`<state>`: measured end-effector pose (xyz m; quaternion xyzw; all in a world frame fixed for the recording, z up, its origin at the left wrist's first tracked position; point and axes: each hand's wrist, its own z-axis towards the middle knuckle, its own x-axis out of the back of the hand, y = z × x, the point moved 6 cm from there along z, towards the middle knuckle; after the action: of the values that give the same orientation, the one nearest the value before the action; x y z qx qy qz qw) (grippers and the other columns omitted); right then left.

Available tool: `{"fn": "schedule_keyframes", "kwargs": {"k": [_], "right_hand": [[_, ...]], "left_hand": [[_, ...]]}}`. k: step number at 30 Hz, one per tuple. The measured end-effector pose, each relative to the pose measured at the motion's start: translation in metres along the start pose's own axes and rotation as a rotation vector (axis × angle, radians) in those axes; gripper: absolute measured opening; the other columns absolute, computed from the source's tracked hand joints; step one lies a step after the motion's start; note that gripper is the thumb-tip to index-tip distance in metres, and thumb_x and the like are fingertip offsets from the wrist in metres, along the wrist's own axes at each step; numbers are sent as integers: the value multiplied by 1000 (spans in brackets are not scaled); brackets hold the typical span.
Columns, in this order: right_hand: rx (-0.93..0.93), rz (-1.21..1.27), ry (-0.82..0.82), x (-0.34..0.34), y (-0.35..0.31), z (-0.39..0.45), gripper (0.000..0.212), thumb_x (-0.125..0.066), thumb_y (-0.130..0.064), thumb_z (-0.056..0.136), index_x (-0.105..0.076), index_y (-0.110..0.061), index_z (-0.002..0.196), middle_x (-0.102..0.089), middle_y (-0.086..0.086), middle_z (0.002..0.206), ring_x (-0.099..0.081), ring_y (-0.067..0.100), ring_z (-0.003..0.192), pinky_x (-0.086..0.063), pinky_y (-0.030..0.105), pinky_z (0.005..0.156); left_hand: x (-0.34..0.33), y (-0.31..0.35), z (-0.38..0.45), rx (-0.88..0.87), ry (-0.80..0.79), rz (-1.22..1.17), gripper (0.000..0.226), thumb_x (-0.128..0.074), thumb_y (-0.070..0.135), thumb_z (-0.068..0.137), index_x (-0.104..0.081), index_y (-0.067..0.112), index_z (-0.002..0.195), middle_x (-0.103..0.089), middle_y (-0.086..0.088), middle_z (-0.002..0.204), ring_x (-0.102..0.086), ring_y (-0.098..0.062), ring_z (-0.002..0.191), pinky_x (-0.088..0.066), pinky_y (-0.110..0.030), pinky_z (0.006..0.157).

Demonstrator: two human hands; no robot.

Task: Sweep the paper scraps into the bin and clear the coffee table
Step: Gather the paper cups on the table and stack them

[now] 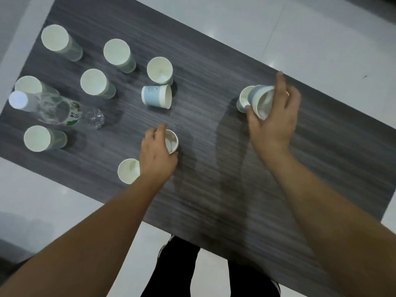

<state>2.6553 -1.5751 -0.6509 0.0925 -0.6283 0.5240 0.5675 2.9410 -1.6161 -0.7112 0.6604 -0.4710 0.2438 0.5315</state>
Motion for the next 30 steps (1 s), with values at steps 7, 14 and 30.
{"fn": "schedule_keyframes", "kwargs": {"k": [7,14,30], "right_hand": [[-85,-130,-407,-53,10,-13,71,-77,-12,79,-46,-17,143,-44,18,136,-57,39,108,-47,38,91],[-141,-167,-485,-68,-25,-63,78,-77,-23,76,-42,-20,146,-45,19,133,-58,42,106,-49,42,91],[-794,674,-310,-118,-89,-47,66,-81,-17,77,-48,-14,135,-60,-7,110,-66,19,103,-60,35,82]], "left_hand": [[43,0,-14,34,181,-70,82,-73,29,69,-39,20,143,-46,-8,128,-40,-22,115,-33,-29,91],[84,-61,-61,209,356,15,79,-75,39,63,-43,25,134,-49,-6,122,-38,-21,107,-41,-38,87],[71,-123,-36,313,321,-184,74,-80,28,70,-37,22,130,-45,-5,119,-51,-24,101,-40,-30,78]]}}
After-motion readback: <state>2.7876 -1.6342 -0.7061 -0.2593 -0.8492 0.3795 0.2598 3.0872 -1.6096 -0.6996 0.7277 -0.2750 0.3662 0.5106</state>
